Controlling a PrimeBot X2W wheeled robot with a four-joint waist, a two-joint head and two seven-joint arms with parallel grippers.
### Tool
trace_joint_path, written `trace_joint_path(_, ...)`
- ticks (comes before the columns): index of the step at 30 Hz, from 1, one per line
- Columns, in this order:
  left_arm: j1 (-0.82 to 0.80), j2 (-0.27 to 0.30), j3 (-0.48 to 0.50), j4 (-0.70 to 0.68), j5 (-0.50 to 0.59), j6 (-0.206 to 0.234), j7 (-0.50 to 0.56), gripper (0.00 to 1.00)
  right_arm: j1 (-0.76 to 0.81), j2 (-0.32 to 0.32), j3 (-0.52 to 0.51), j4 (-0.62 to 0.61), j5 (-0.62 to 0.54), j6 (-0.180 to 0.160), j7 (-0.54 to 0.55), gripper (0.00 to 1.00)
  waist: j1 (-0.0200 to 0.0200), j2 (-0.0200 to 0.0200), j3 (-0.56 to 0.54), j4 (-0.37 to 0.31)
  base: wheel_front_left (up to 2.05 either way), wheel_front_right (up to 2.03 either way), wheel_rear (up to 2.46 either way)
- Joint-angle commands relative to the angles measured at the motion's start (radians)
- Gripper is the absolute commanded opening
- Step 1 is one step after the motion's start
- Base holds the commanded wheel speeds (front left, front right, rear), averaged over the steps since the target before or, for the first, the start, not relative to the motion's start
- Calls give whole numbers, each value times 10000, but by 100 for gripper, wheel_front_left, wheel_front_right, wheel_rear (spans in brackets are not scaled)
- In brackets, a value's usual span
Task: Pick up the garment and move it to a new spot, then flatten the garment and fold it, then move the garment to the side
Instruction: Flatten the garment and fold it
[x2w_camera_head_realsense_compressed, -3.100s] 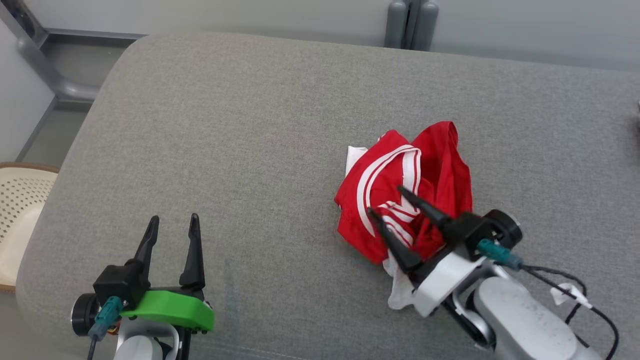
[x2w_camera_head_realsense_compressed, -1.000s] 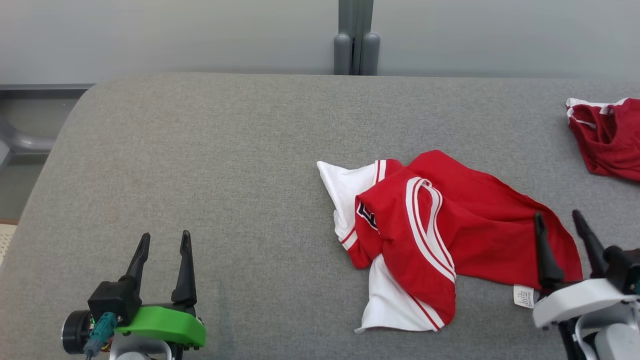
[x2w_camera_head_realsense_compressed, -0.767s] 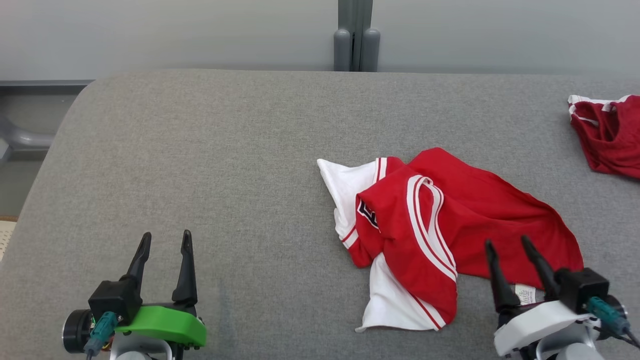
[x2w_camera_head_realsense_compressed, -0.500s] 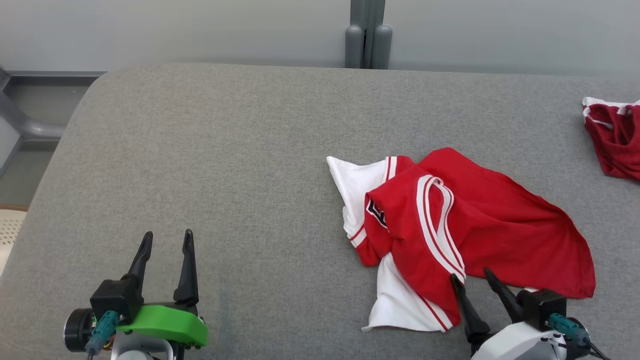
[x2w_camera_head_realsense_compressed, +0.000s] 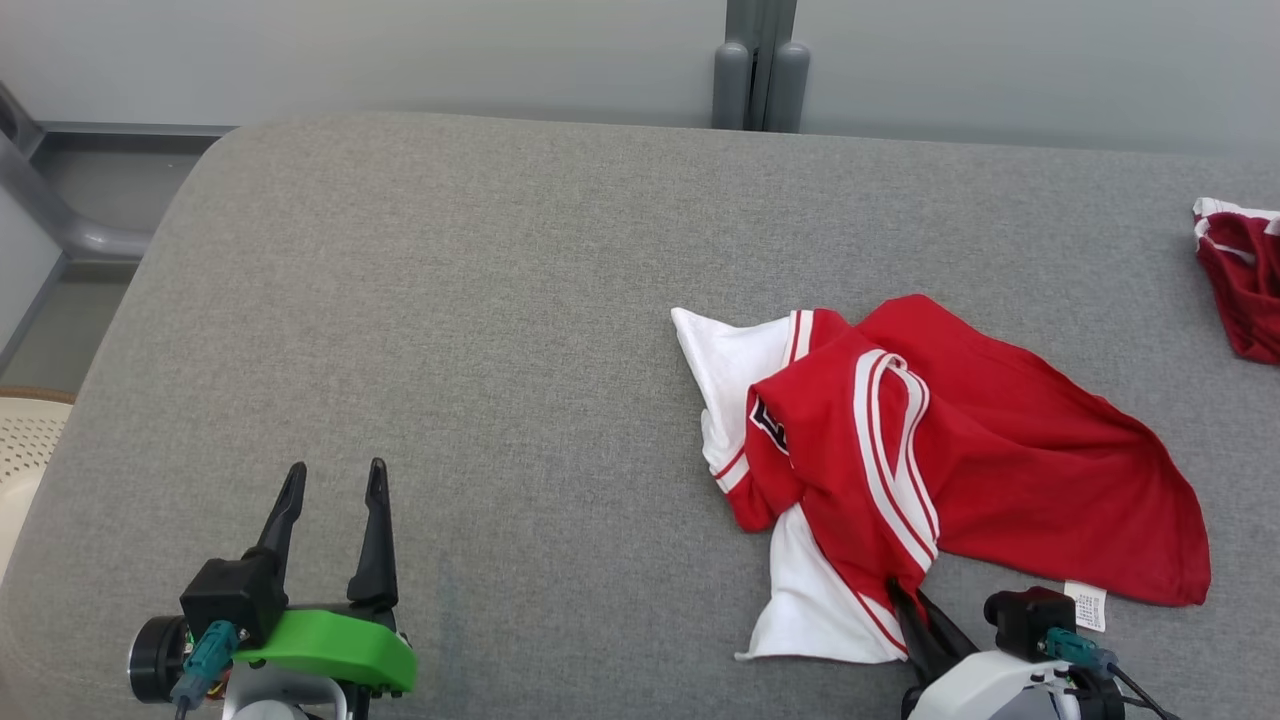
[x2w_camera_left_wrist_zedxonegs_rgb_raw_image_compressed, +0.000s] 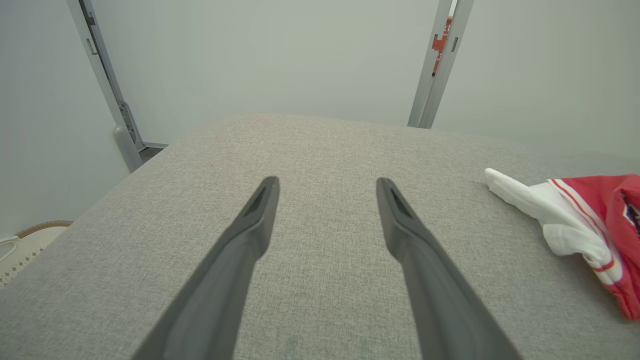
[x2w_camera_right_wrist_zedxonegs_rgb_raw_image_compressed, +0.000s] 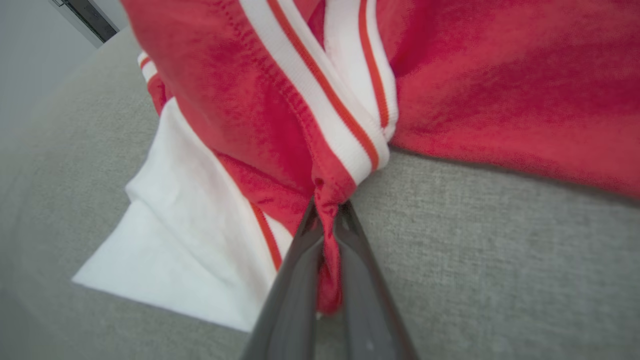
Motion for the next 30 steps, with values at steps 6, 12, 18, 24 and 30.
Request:
trace_joint_path(6,-116,17,-58,-25,-64,33,-2,100,-240,-104,-363,-1514,-528,-11,7,0,0,0,-31,91,0,0,0)
trace_joint_path(12,-126,17,-138,27,-118,58,-2,100,-514,11,118,-2978,-1523,-10,4,0,0,0,-55,393,0,0,0)
trace_joint_path(18,-198,17,-266,81,-148,49,-2,100,-1531,432,1632,-2471,-1730,-10,3,0,0,0,-1,787,0,0,0)
trace_joint_path(24,-215,17,-410,141,-229,80,-2,100,-2351,801,2842,-929,-1334,-11,3,90,0,0,44,1066,0,0,0)
trace_joint_path(30,-101,17,-280,148,-194,103,-2,100,-2679,856,3148,-599,-750,-11,2,100,0,0,2,941,0,0,0)
